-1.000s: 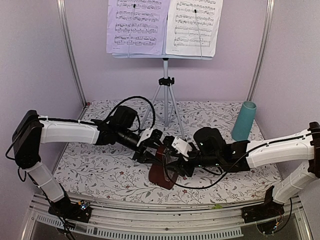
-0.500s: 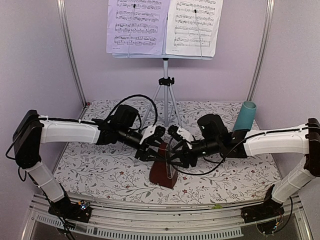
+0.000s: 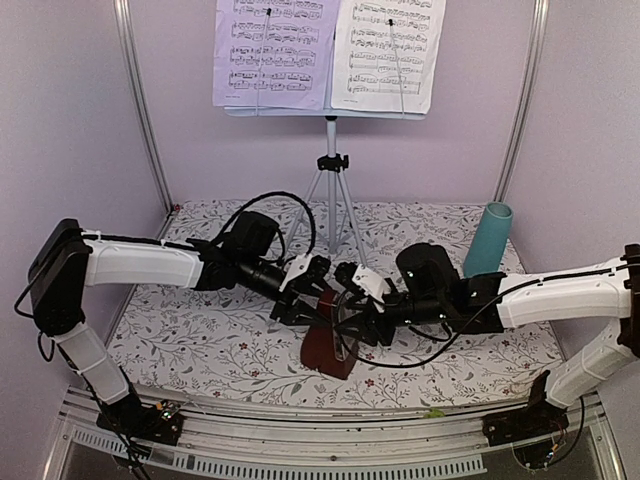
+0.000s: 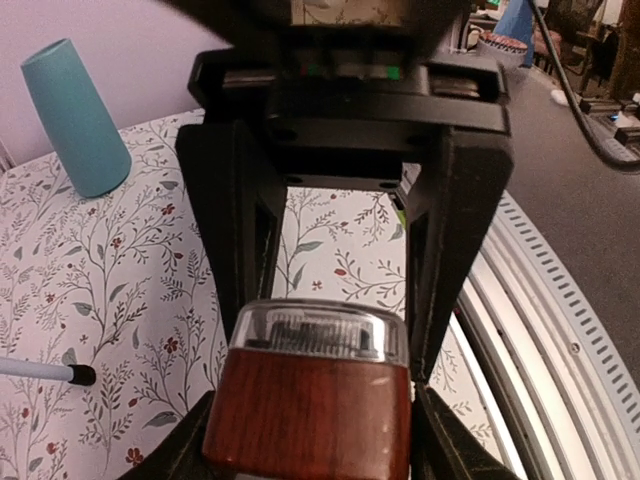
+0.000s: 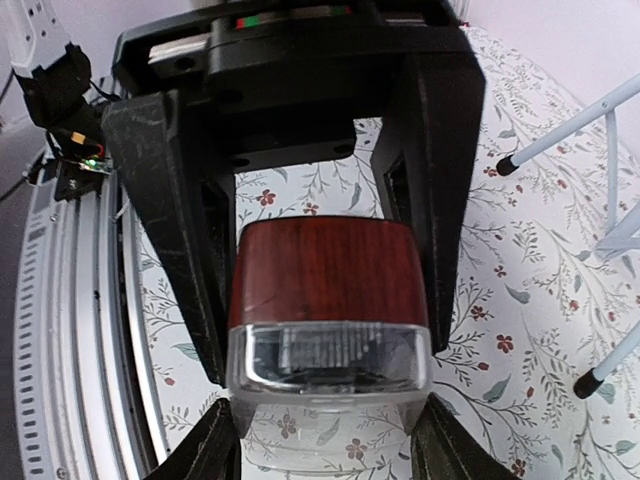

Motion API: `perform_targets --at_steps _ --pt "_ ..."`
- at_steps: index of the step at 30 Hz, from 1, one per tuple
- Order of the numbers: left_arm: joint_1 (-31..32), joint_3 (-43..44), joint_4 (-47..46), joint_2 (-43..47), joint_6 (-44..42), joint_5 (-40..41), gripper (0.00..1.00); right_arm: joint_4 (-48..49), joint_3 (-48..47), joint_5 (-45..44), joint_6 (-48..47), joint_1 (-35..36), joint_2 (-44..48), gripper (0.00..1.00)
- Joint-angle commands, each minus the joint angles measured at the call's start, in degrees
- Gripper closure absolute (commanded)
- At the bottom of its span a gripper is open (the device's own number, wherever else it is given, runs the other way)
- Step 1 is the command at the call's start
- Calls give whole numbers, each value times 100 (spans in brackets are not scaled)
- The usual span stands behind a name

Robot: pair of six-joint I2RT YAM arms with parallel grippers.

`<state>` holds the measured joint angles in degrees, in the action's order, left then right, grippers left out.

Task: Set up the instrument practice props
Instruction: Open the cover of the metronome.

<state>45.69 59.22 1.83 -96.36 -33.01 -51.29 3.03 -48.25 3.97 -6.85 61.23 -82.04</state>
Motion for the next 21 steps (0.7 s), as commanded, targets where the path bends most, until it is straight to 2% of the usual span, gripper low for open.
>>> perform_targets --at_steps 1,4,6,8,12,15,19,21 --pt "366 -88 257 -160 62 578 100 915 -589 1713 1046 -1135 -80 100" --pt "405 -144 186 -122 78 667 100 914 -740 2245 1592 -1311 -138 100" --pt "406 -198 115 -102 88 706 100 923 -709 2130 1619 -1225 -74 100" --pt "396 -194 107 -131 113 676 100 855 -629 1362 1345 -807 75 100" --pt "222 -150 -82 -226 413 172 100 1026 -372 -195 -190 255 232 100" --pt "132 -48 -65 -297 530 -148 100 1217 -172 -637 -747 523 169 100" --pt "125 44 28 -339 522 -248 100 1329 -115 -672 -904 401 11 100" --pt "220 8 96 -301 362 -38 100 1258 -210 270 -539 -184 20 100"
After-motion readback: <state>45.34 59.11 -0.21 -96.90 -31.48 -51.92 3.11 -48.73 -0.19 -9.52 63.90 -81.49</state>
